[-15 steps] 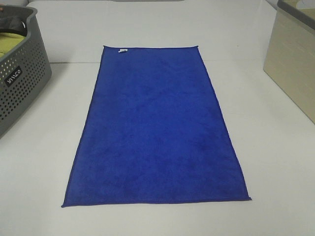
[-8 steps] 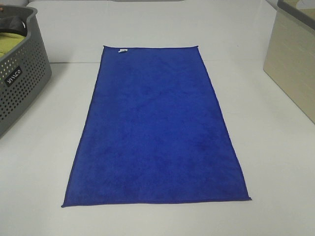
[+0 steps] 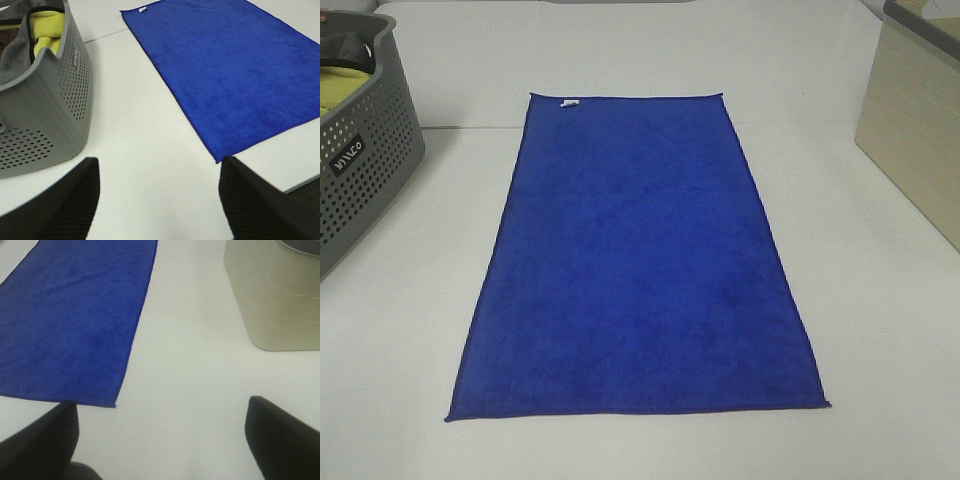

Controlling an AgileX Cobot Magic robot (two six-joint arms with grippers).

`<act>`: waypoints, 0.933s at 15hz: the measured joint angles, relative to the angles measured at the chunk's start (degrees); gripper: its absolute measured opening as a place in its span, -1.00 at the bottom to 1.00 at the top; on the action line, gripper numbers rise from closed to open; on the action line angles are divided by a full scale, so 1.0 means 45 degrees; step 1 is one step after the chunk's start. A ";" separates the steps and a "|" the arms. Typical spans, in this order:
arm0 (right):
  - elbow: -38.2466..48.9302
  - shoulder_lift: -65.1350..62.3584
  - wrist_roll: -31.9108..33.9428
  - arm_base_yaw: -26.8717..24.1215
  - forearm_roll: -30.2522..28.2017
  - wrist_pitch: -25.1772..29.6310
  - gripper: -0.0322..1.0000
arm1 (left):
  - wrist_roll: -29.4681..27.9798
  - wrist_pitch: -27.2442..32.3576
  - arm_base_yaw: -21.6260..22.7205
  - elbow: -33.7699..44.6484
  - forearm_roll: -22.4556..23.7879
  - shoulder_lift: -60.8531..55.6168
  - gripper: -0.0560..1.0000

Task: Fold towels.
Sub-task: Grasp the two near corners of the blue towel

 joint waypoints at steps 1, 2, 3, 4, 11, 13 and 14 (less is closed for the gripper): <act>0.0000 0.0000 0.0000 0.0000 0.0000 0.0000 0.71 | 0.0000 0.0000 0.0000 0.0000 0.0000 0.0000 0.34; 0.0000 0.0000 0.0000 0.0000 0.0000 0.0000 0.71 | 0.0000 0.0000 0.0000 0.0000 0.0000 0.0000 0.34; 0.0000 0.0000 0.0000 0.0000 0.0000 0.0000 0.71 | 0.0000 0.0000 0.0000 0.0000 0.0000 0.0000 0.34; 0.0000 0.0000 0.0000 0.0000 0.0000 0.0000 0.71 | 0.0000 0.0000 0.0000 0.0000 0.0000 0.0000 0.34; 0.0000 0.0089 0.0064 0.0000 -0.0013 -0.0102 0.71 | -0.1910 -0.0649 0.0000 -0.0089 0.0815 0.0000 0.34; -0.0115 0.0968 0.0471 0.0000 -0.0025 -0.0522 0.71 | -0.3527 -0.1935 0.0000 -0.0140 0.1299 0.0153 0.34; -0.0204 0.1566 0.0688 0.0000 -0.0025 -0.0968 0.70 | -0.3782 -0.2190 0.0000 -0.0140 0.1299 0.0306 0.34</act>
